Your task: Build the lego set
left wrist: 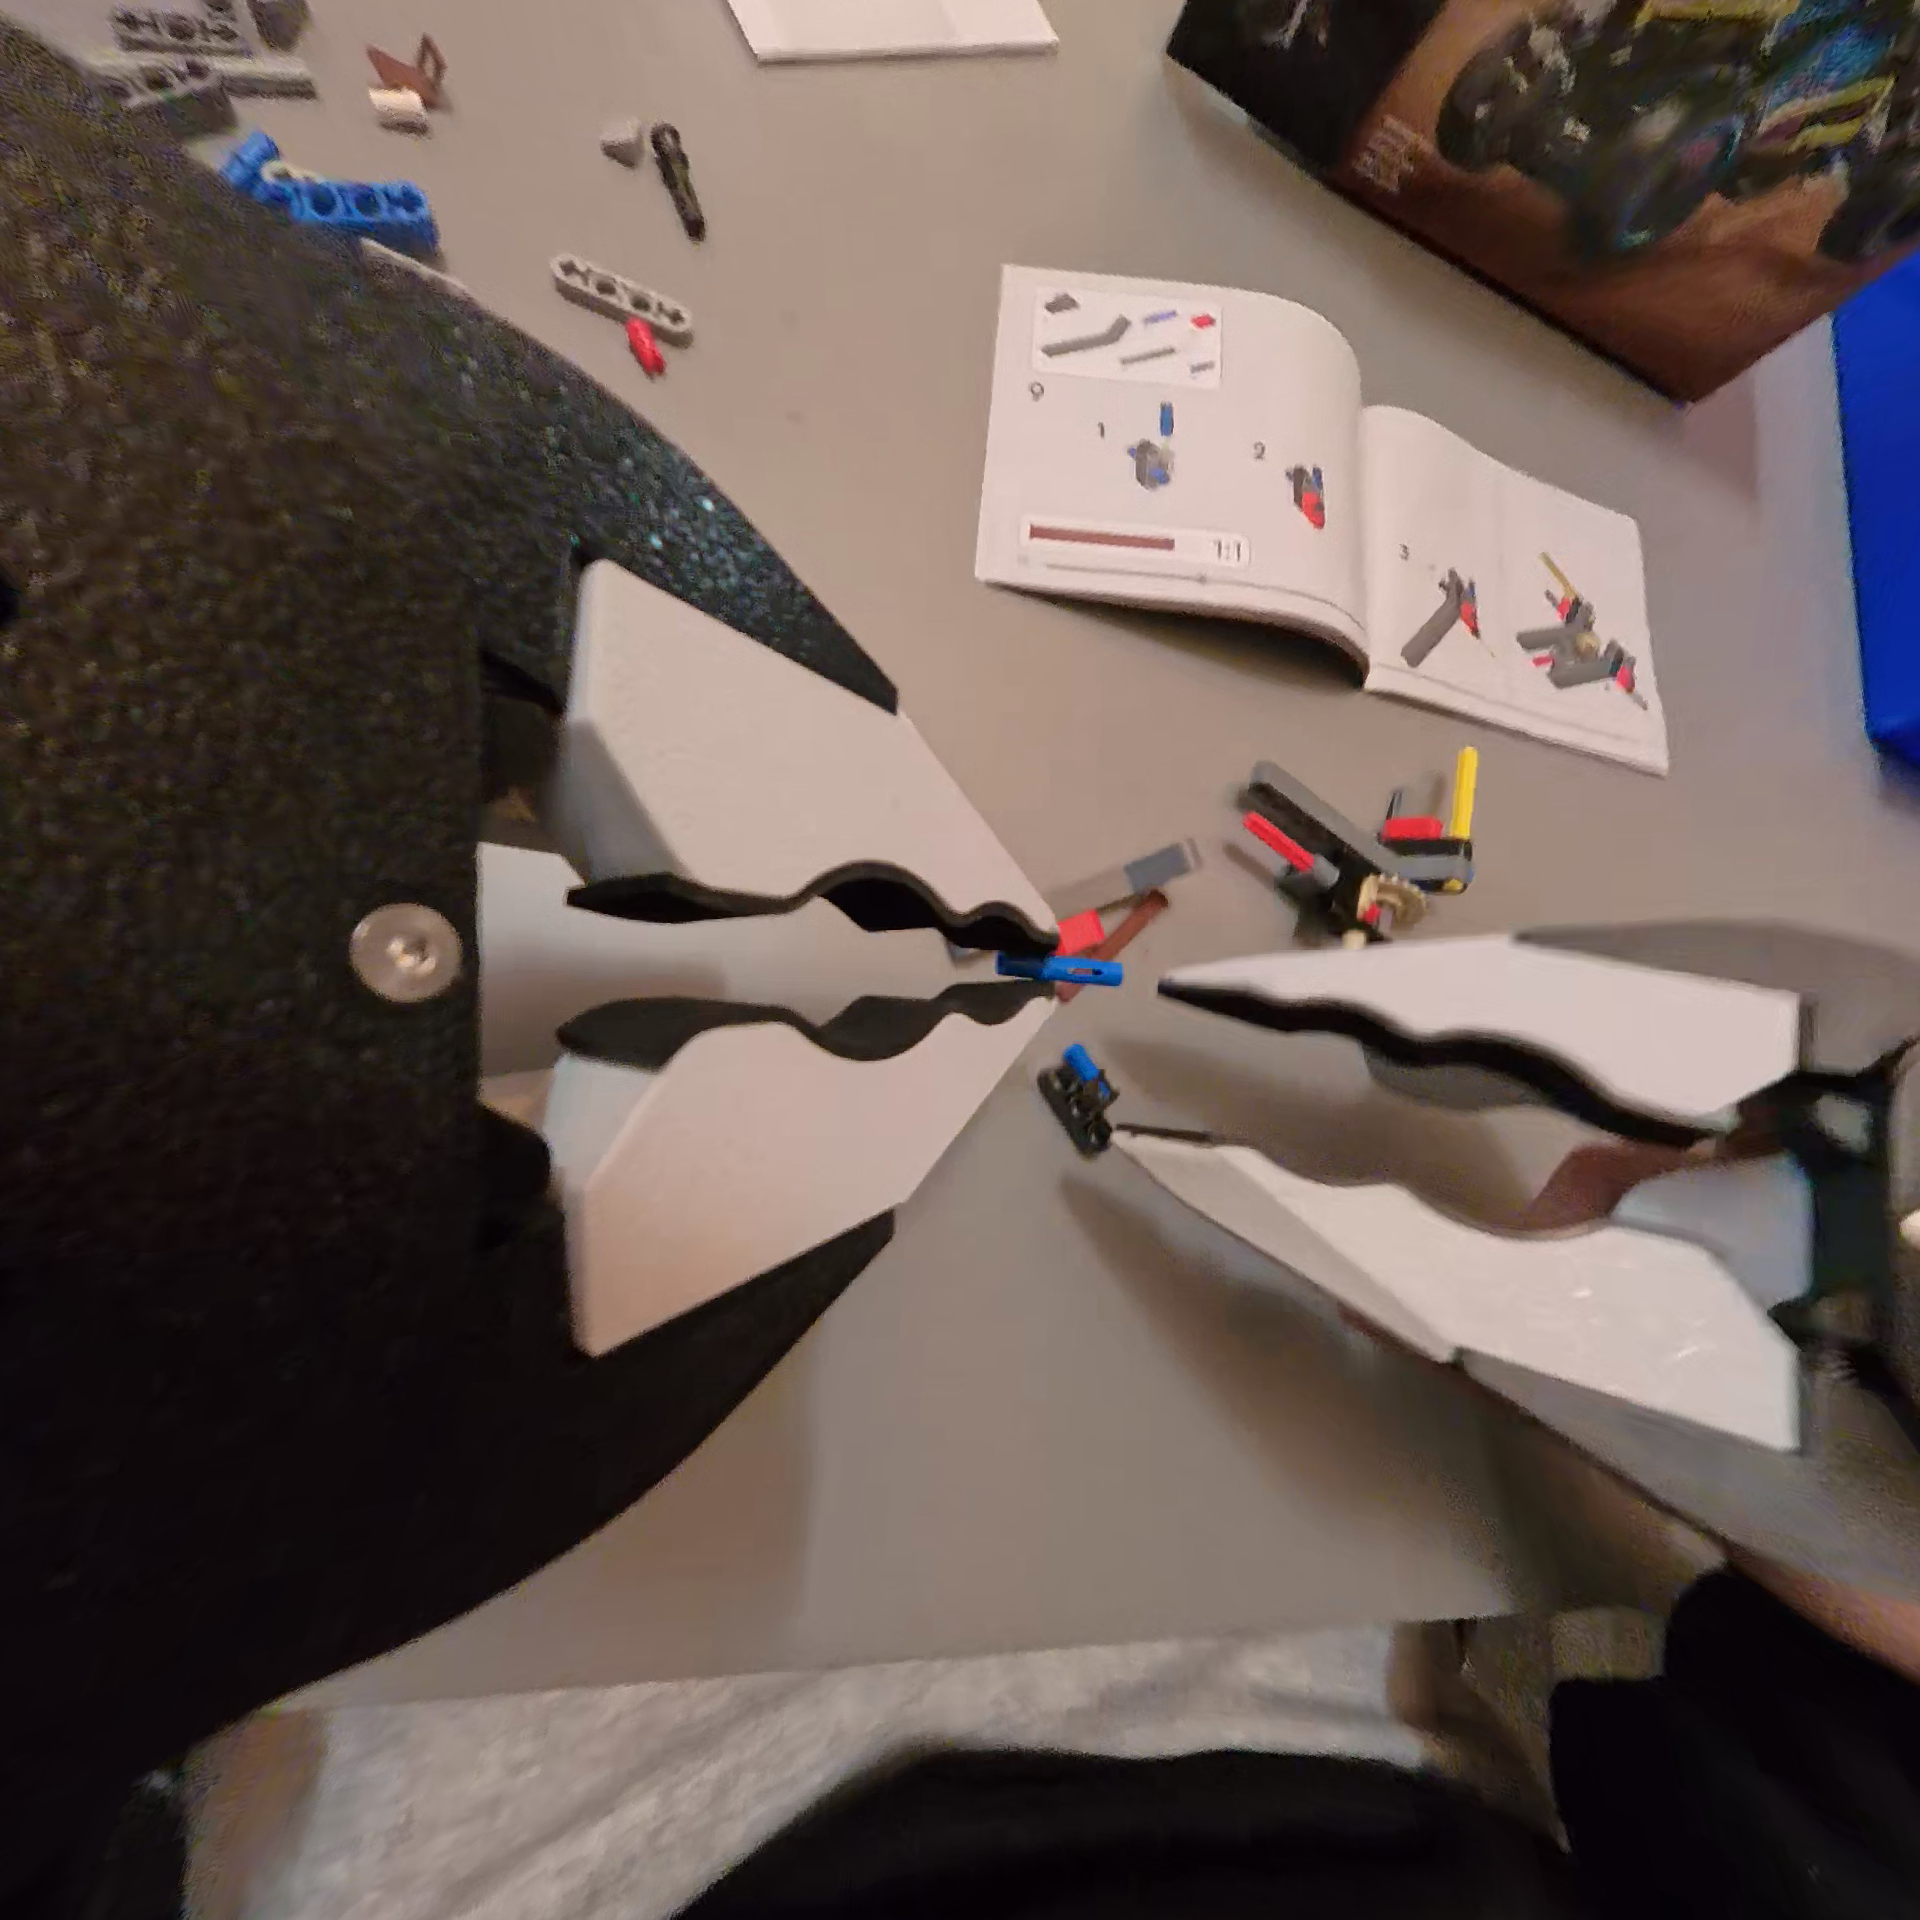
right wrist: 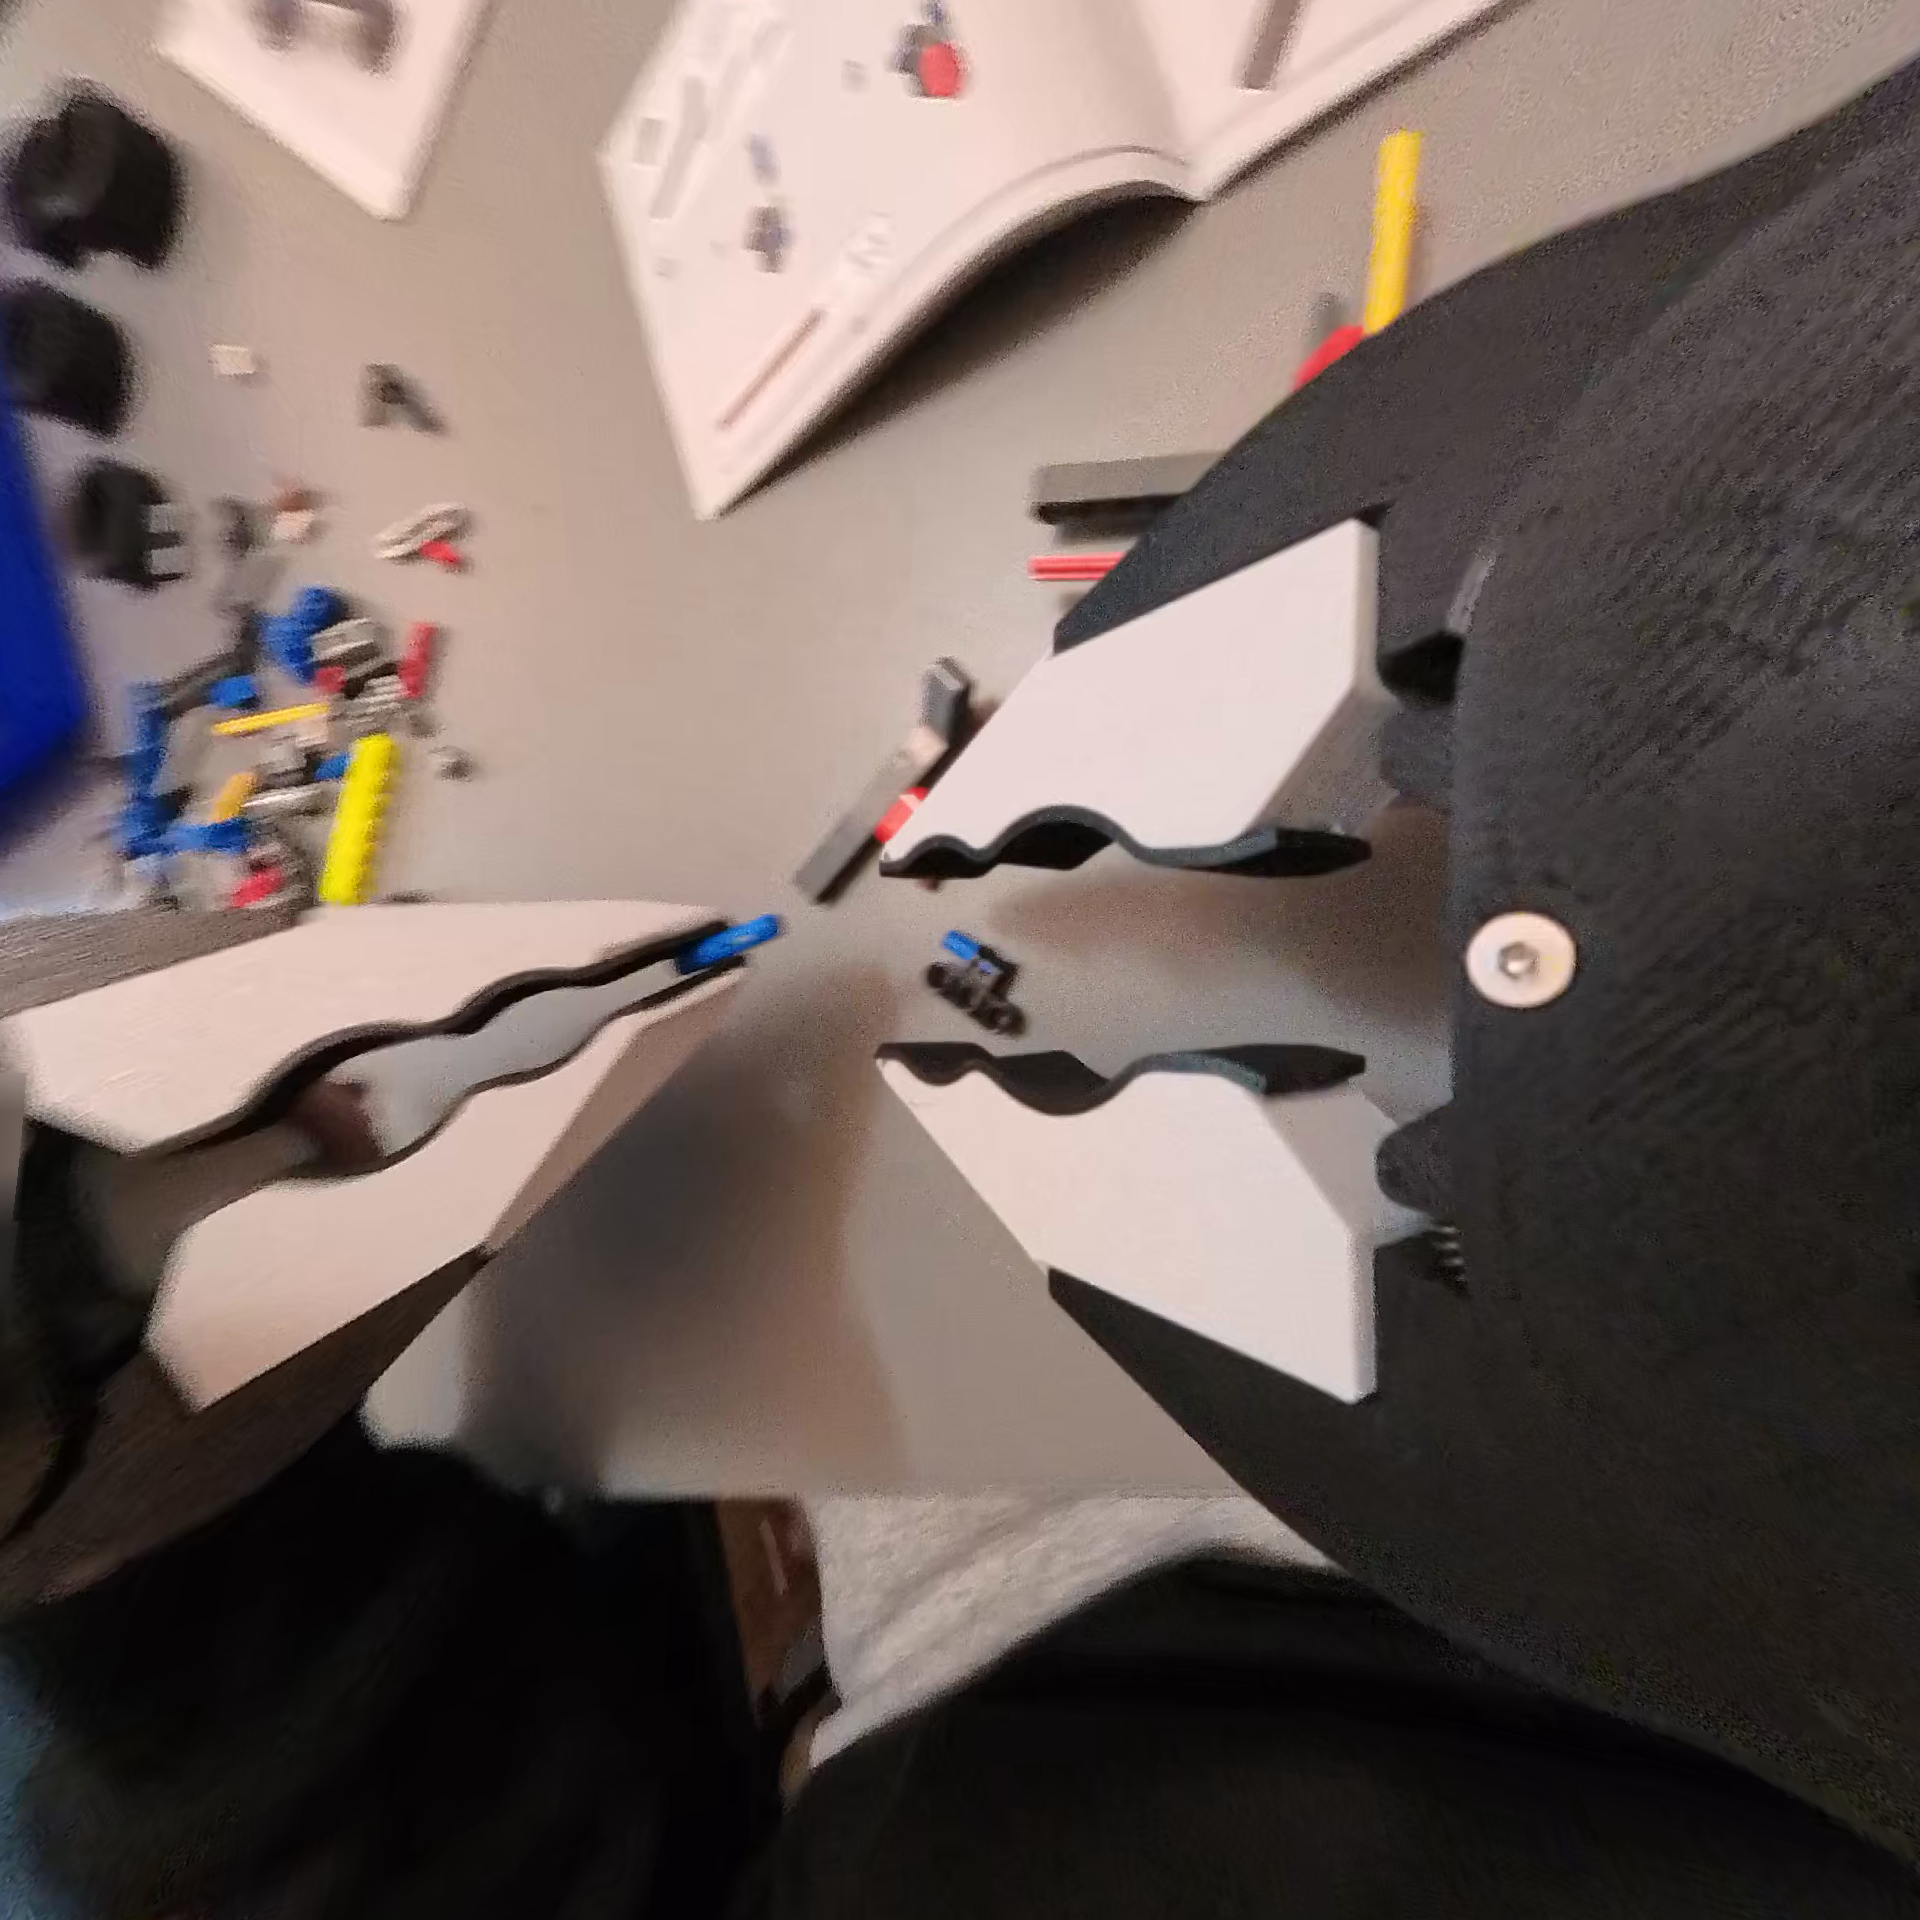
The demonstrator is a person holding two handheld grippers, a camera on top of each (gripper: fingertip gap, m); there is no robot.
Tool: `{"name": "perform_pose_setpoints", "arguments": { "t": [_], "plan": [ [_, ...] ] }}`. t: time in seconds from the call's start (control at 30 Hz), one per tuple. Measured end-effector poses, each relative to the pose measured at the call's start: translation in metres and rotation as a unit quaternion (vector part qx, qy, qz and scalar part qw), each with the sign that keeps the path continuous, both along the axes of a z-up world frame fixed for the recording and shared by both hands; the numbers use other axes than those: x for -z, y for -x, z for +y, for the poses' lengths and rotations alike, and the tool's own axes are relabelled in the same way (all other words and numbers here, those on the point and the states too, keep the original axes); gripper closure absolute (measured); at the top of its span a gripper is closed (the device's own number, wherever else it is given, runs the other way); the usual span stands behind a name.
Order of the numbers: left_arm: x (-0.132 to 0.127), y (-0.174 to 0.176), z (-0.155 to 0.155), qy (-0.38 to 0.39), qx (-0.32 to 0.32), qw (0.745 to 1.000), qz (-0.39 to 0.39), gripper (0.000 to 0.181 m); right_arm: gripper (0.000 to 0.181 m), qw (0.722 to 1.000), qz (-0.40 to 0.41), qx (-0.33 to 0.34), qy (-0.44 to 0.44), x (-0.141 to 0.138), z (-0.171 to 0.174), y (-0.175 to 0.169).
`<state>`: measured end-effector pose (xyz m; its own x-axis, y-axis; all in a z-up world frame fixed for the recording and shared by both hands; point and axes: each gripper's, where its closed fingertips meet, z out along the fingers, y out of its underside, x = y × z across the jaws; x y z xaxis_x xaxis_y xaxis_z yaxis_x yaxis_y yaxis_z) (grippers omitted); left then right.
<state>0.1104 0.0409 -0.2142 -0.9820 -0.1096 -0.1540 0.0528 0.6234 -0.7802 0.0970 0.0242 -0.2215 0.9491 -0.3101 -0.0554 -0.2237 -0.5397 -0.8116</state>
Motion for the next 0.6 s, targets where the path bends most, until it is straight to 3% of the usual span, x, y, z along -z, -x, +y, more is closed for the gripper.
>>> {"name": "perform_pose_setpoints", "arguments": {
  "t": [0.03, 0.3, 0.47, 0.6],
  "plan": [
    [-0.002, -0.003, 0.001, 0.006, -0.007, 1.0, -0.002, 0.178, 0.152, 0.999, 0.01, 0.023, 0.025, 0.008, -0.004, -0.001],
    [-0.001, -0.005, 0.005, 0.004, -0.016, 1.0, 0.007, 0.178, 0.151, 0.992, 0.036, 0.087, 0.086, 0.029, -0.006, 0.004],
    [-0.001, -0.003, 0.006, 0.002, -0.012, 1.0, 0.009, 0.178, 0.164, 0.993, 0.021, 0.059, 0.097, 0.034, -0.003, 0.007],
    [-0.003, -0.004, 0.006, 0.009, -0.012, 1.0, 0.009, 0.178, 0.162, 0.992, 0.017, 0.053, 0.116, 0.034, -0.012, 0.005]
  ]
}}
